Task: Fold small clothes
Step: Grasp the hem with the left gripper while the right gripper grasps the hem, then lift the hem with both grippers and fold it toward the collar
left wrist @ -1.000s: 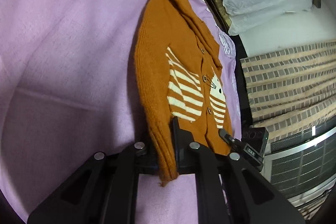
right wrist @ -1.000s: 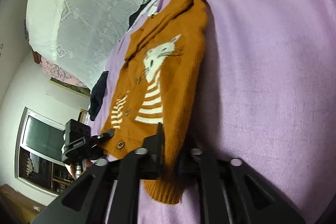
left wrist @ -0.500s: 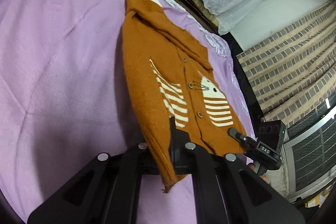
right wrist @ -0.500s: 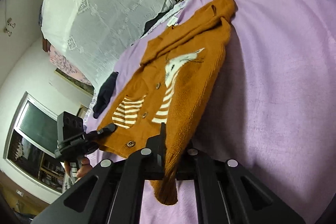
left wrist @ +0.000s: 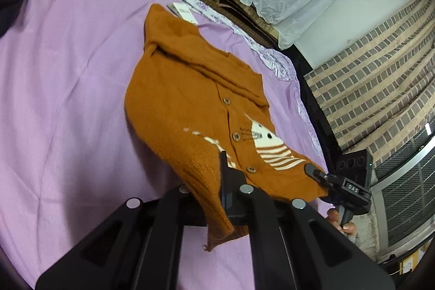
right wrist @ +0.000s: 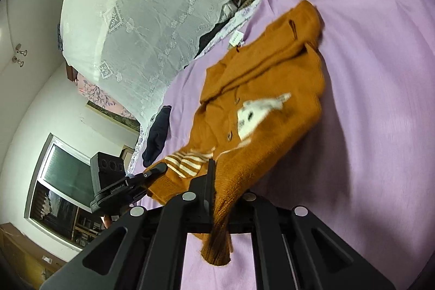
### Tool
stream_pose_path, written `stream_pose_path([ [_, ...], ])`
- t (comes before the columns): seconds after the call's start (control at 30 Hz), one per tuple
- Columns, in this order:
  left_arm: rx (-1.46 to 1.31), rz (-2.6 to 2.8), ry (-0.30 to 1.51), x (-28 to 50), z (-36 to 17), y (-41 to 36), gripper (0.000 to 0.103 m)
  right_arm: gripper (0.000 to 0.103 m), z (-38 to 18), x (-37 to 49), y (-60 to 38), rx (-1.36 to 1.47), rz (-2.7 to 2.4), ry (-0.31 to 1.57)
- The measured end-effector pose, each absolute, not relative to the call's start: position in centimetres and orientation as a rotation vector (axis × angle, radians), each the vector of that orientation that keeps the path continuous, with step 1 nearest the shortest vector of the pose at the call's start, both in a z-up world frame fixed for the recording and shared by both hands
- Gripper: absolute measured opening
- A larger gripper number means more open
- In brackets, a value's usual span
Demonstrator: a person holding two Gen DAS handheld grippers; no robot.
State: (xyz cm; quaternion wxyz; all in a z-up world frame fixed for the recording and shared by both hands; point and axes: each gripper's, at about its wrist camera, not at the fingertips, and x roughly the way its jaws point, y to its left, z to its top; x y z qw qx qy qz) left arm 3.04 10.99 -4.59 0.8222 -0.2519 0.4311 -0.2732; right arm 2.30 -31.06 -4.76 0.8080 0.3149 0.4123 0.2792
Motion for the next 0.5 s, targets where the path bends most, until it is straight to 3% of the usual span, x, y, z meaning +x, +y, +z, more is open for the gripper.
stream_pose_path([
  [0.5, -0.472, -0.554, 0.873, 7.5, -1.3, 9.5, 0.004, 0.005, -2.6, 7.4, -30.8, 0.652, 0.588, 0.874],
])
